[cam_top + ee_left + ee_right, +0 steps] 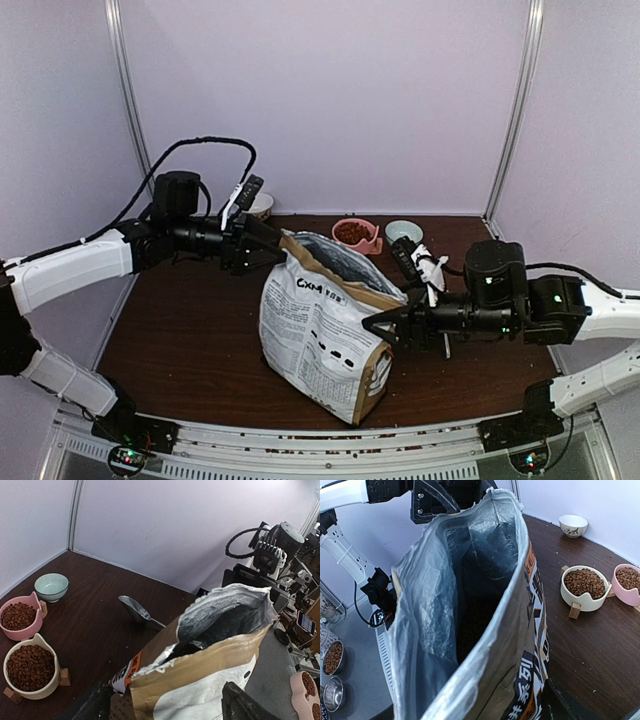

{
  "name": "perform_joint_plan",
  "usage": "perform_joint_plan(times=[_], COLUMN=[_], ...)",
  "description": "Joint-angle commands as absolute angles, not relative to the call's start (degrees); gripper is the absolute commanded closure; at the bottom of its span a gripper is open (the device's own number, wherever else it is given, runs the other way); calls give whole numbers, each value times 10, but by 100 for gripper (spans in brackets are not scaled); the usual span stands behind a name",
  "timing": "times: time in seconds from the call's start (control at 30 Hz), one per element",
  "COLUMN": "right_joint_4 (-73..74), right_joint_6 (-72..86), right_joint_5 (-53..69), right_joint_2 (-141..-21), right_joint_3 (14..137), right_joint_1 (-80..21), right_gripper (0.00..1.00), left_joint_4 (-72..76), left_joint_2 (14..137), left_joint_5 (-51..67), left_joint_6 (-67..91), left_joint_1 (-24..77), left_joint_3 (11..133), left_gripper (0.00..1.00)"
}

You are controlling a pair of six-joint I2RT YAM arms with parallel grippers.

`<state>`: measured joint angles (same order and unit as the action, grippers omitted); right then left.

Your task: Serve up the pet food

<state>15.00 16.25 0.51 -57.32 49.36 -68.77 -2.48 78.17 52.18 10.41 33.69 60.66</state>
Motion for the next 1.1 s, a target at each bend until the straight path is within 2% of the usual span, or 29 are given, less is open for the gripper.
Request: perform_joint_plan(times=[0.0,0.2,0.33,0.37,0.43,0.47,0.53,0.57,0.6,0.67,0.77,0.9,1.07], right_joint_4=[120,117,119,120,123,126,135,142,149,168,190,194,163], right_joint_6=[164,171,175,175,175,174,170,165,159,143,123,109,109], right_joint_5=[-12,-10,-11,-12,-14,-15,-21,-26,-29,-33,-4,97,183], right_joint_2=[-571,-572,-568,-566,-562,-560,-555,-551,-548,-538,-523,-519,-538], right_joint_3=[502,502,499,498,496,496,500,505,512,529,559,583,557], right_joint_1=[-691,-691,-691,-691,-691,-691,-690,-689,-688,-677,-645,-589,-541], right_gripper=[23,27,28,31,39,46,73,83,90,100,100,100,100], left_joint_4=[22,54,58,58,65,72,93,94,91,75,46,-4,-50], left_joint_2=[801,825,832,830,825,819,803,791,777,741,667,579,511], left_joint_5=[549,548,552,551,551,553,553,549,543,526,489,452,417], left_joint_6=[96,108,118,120,129,137,153,158,160,157,151,145,144], left_joint_1=[339,349,351,351,351,351,351,351,351,351,351,351,351], left_joint_3=[631,645,648,645,637,631,618,612,608,597,581,560,510], left_gripper=[20,23,43,48,59,66,83,93,99,100,100,100,100])
